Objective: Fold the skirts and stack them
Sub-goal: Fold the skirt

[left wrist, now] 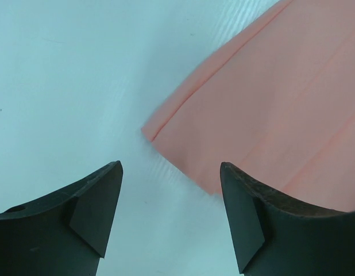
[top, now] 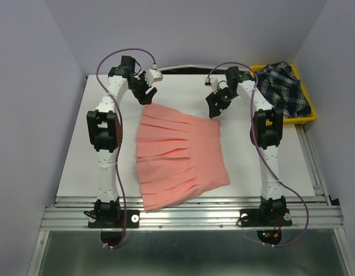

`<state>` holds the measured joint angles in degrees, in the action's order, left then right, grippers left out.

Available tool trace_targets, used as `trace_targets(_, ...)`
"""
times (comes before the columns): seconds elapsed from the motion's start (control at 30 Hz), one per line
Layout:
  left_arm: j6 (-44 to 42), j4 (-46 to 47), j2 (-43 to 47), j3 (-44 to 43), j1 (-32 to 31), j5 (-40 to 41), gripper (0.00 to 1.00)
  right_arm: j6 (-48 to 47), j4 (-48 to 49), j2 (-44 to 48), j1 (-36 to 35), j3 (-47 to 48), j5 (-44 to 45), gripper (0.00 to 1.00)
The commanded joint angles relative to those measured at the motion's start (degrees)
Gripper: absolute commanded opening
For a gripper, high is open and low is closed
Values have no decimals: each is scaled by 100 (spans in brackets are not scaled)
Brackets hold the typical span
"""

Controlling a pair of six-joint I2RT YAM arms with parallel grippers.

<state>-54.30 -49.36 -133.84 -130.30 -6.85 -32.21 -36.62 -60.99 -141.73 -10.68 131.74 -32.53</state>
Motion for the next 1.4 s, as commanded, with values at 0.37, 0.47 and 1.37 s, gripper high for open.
trace_targets(0.37, -405, 860, -845, -444, -475, 57, 81, -477, 167, -241, -330, -623, 537, 65)
trace_targets(0.47, -643, 481, -898, -268, -510, 13, 81, -583, 88, -259, -330, -694, 625, 65)
trace_targets(1.37, -635, -276, -1258, -311, -492, 645, 0, -821, -440, -408, -330, -501, 1047, 1)
